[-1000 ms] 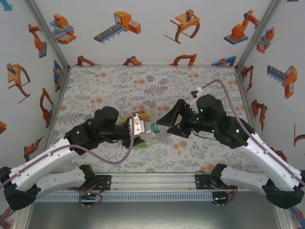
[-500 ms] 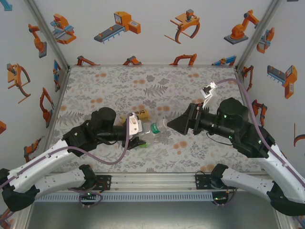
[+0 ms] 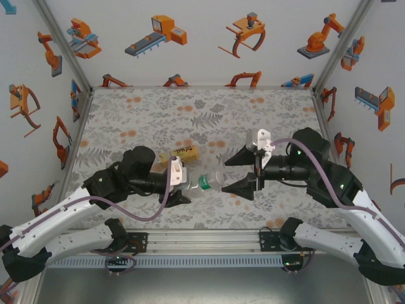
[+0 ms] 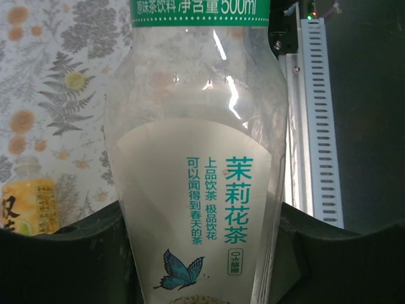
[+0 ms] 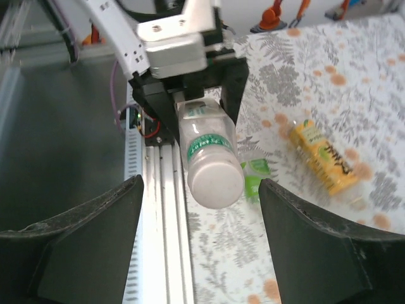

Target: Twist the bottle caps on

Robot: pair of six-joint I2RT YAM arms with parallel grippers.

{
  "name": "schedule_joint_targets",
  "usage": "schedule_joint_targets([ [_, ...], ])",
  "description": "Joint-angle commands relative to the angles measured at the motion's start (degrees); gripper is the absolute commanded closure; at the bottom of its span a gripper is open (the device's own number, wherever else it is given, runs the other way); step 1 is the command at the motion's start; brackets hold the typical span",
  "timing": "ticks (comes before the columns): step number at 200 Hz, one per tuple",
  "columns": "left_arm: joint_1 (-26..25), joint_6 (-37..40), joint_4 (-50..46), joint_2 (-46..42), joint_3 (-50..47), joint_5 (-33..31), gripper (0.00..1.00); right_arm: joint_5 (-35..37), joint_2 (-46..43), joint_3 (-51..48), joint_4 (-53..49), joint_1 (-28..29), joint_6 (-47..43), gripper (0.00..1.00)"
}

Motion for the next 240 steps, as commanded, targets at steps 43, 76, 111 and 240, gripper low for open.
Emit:
schedule_joint_targets([
  [43,0.07,0.78,0.30,1.78,1.59,3.94,1.00,-5.19,3.04,-0.57,-2.55,0.14,-14.48,0.34],
  [76,0.10,0.43,0.25,1.71,1.45,4.23,1.00,-3.44,2.48,-2.57,-2.17,0.17,-14.43,0.37],
  [111,0.12,0.43,0.14,1.14,1.52,4.22,1.00,-2.63,2.18,-3.85,-1.90,0.17,-14.39,0.41],
  [240,0.06,-0.04,1.64,-1.21,1.41,-0.26,1.00,6.27,1.55,-6.85,3.30,0.17,8.34,0.84],
])
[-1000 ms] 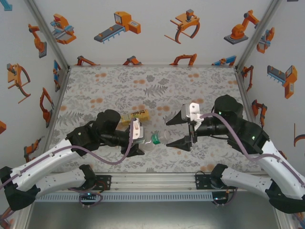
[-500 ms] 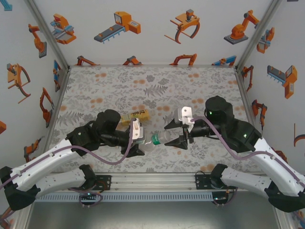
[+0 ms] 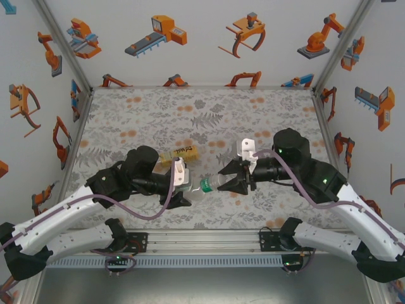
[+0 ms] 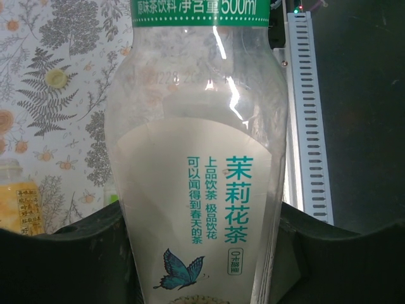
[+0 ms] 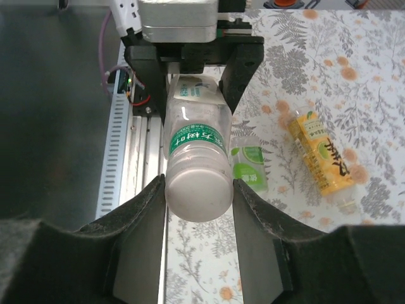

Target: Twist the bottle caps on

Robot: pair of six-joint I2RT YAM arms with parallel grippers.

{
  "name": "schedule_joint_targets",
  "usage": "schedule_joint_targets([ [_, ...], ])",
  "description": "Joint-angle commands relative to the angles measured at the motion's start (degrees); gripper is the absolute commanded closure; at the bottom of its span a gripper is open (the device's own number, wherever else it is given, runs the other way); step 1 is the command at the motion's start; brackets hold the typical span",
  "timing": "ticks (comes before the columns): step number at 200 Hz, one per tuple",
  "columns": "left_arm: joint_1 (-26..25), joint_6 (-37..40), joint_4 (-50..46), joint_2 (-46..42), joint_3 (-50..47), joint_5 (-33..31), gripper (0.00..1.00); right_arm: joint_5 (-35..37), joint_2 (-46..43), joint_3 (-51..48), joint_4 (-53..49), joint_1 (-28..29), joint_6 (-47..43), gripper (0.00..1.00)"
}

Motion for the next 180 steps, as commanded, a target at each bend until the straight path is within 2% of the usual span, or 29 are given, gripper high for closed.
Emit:
schedule_joint_targets([
  [1,0.08,0.00,2.23,-2.06,1.31,-1.76,1.00,7.55,-0.52,-1.91,2.75,0.17,14.77,0.84],
  [21,0.07,0.57,2.74,-2.33,0.88,-4.95,1.00,11.83,-0.19,-2.74,3.93,0.14,29.00,0.89],
  [54,0.06,1.50,3.12,-2.07,0.70,-10.65,1.00,19.23,1.83,-2.71,2.72,0.17,57.37,0.96],
  [86,0.02,1.84,3.91,-1.55,0.62,-15.40,1.00,19.32,6.53,0.48,-7.17,0.09,79.56,0.98],
  [109,0.02,2.31,4.46,-1.08,0.47,-16.80,1.00,16.60,8.25,-0.51,-6.25,0.07,91.26,0.96],
  [123,0.06,2.66,4.39,-0.67,0.62,-16.86,1.00,16.59,8.03,-2.10,-3.61,0.17,94.67,0.87],
  [138,0.02,2.77,4.59,-0.27,0.70,-16.82,1.00,19.52,7.24,-1.59,-4.12,0.17,93.99,0.77],
  [151,0.02,2.97,4.91,0.22,0.75,-16.47,1.00,21.96,6.41,-0.49,-5.12,0.08,91.73,0.66],
  [170,0.04,2.91,4.66,0.48,1.11,-15.17,1.00,24.53,5.79,2.74,-7.53,0.08,85.82,0.45],
  [180,0.02,2.70,4.61,0.09,0.95,-14.40,1.00,26.04,5.88,4.91,-9.66,0.02,81.97,0.39],
])
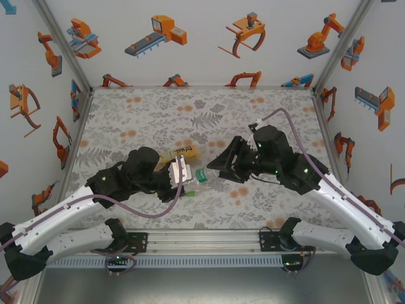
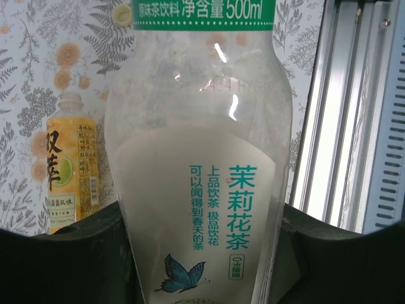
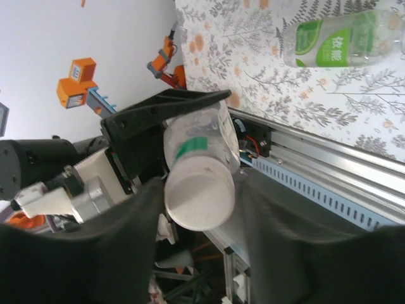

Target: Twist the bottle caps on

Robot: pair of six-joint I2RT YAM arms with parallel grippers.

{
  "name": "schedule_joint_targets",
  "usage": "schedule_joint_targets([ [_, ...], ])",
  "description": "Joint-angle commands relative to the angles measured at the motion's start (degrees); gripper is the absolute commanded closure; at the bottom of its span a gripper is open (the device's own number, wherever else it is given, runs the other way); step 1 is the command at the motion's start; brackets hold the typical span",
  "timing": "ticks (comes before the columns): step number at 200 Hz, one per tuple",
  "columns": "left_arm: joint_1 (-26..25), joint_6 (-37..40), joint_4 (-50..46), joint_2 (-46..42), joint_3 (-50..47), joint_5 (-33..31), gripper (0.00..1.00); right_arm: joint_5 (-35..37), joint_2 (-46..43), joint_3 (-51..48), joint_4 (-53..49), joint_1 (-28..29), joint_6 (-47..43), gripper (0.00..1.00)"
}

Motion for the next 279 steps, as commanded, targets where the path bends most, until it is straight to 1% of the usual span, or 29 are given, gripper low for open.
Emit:
schedule_joint_targets([
  [1,0.02,0.64,6.25,-0.26,1.14,1.13,1.00,2.57,-0.63,5.25,-4.08,0.77,-4.65,0.39],
  [15,0.02,0.62,7.04,-1.06,0.49,2.22,1.00,3.31,-0.74,7.39,-5.28,0.83,-11.18,0.37],
  [51,0.02,0.61,6.76,-1.80,0.66,4.93,1.00,4.80,-2.66,9.44,-4.92,0.84,-27.64,0.36],
  [68,0.06,0.61,6.03,-1.86,1.04,6.70,1.00,3.37,-3.17,9.92,-3.69,0.82,-36.74,0.36],
  [91,0.02,0.22,4.83,-1.91,1.73,9.11,1.00,-1.60,-4.50,8.83,1.08,0.84,-49.07,0.37],
  [110,0.02,-0.04,4.06,-1.99,2.17,10.44,1.00,-9.62,-5.92,7.35,5.46,0.80,-58.52,0.38],
  [124,0.02,-0.26,3.69,-2.18,2.45,11.02,1.00,-14.58,-6.16,6.94,7.29,0.82,-63.27,0.38],
  [142,0.02,-0.46,3.72,-2.47,2.55,11.54,1.00,-17.66,-5.41,7.43,7.09,0.79,-67.56,0.37],
  [160,0.02,-0.62,3.72,-2.51,2.73,11.96,1.00,-19.20,-4.96,7.19,6.08,0.84,-74.22,0.36],
  [183,0.02,-1.05,3.60,-2.58,2.73,12.74,1.00,-18.97,-5.54,5.14,7.78,0.79,-78.23,0.35],
  [216,0.02,-1.41,3.01,-2.80,2.81,12.94,1.00,-23.63,-5.16,3.76,9.31,0.85,-80.76,0.36],
  [234,0.02,-1.50,2.95,-3.03,2.61,12.87,1.00,-24.95,-4.83,2.95,10.35,0.84,-80.78,0.40],
  [259,0.06,-1.50,2.91,-2.89,2.68,12.68,1.00,-24.89,-4.65,2.41,10.73,0.83,-80.82,0.46],
  [279,0.03,-1.47,2.97,-2.88,2.81,12.66,1.00,-24.81,-4.59,1.89,10.71,0.84,-80.82,0.49],
])
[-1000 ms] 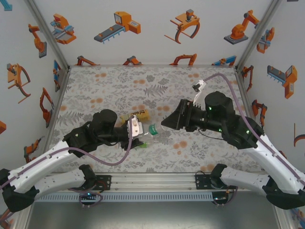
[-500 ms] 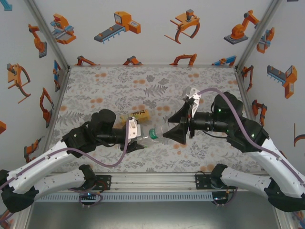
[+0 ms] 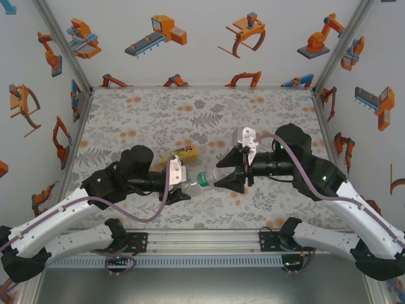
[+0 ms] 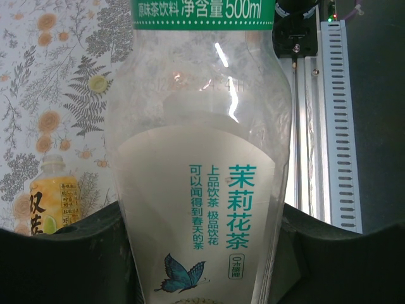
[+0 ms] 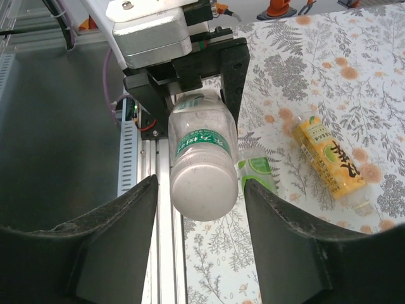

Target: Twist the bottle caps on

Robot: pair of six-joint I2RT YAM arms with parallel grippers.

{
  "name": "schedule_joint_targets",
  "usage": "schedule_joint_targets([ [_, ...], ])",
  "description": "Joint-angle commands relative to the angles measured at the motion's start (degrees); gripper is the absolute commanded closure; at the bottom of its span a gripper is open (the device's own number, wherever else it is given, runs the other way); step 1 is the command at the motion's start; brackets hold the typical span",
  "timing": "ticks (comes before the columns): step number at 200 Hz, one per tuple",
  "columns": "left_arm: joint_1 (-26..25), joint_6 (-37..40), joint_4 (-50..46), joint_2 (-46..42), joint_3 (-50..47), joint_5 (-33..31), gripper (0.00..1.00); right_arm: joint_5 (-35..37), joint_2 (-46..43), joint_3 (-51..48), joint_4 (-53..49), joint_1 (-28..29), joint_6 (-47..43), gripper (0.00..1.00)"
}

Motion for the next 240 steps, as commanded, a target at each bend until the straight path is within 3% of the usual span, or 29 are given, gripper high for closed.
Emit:
schedule_joint_targets([
  [1,0.02,-0.74,-0.15,-0.87,2.09,1.61,1.00,-1.62,0.00,-0.73,2.10,0.30,-1.28,0.49],
  [35,0.02,-0.76,-0.02,-0.98,2.01,1.54,1.00,-1.55,0.02,-0.91,1.92,0.26,-1.32,0.60],
  [59,0.02,-0.75,-0.02,-1.11,1.83,0.81,1.00,0.50,-0.41,-1.19,2.08,0.29,0.15,0.75],
  [95,0.02,-1.06,0.46,-0.94,1.40,-4.48,1.00,11.79,-2.28,-4.41,5.49,0.28,16.22,1.00],
  [133,0.02,-0.84,2.02,-1.12,0.34,-7.42,1.00,20.92,-2.39,-7.24,7.27,0.30,45.36,1.00],
  [162,0.04,-1.01,2.92,-0.76,-0.02,-8.85,1.00,23.41,0.83,-4.11,-2.31,0.29,62.28,1.00],
  [199,0.02,-0.67,3.00,0.17,0.07,-10.57,1.00,22.93,3.62,-2.13,-10.07,0.29,74.63,1.00],
  [240,0.04,-0.75,2.79,0.84,0.18,-12.89,0.97,23.26,4.32,-1.97,-10.02,0.28,76.59,1.00],
])
